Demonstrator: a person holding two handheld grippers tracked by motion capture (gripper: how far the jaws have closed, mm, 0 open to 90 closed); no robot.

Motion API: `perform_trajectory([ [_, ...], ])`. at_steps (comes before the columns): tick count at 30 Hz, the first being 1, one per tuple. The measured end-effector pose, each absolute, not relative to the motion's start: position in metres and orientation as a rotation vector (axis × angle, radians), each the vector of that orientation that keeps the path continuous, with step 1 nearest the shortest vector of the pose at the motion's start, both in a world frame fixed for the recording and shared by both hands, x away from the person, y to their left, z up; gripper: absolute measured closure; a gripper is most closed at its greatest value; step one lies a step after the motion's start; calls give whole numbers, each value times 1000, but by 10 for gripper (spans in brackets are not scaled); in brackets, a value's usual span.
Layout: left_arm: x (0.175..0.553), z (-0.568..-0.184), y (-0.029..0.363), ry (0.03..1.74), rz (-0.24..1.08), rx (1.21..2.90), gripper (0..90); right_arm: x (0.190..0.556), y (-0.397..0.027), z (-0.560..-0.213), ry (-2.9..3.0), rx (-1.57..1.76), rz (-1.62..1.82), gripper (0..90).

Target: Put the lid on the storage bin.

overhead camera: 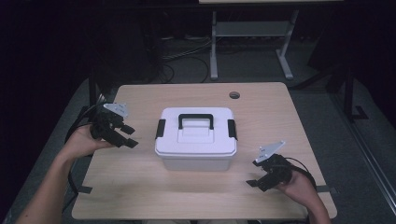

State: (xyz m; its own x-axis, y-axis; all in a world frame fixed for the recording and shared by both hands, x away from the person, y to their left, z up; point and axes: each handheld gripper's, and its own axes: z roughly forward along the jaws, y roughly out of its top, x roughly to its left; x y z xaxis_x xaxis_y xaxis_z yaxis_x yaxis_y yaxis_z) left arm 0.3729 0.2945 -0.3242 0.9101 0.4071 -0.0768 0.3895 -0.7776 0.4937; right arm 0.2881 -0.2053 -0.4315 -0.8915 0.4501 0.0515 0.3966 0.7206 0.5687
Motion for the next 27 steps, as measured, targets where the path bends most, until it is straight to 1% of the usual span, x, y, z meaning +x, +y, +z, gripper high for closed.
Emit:
perform_trajectory([
  [27, 357, -350, 315, 637, 29, 2543, 374, 289, -205, -432, 2837, 699, 892, 217],
])
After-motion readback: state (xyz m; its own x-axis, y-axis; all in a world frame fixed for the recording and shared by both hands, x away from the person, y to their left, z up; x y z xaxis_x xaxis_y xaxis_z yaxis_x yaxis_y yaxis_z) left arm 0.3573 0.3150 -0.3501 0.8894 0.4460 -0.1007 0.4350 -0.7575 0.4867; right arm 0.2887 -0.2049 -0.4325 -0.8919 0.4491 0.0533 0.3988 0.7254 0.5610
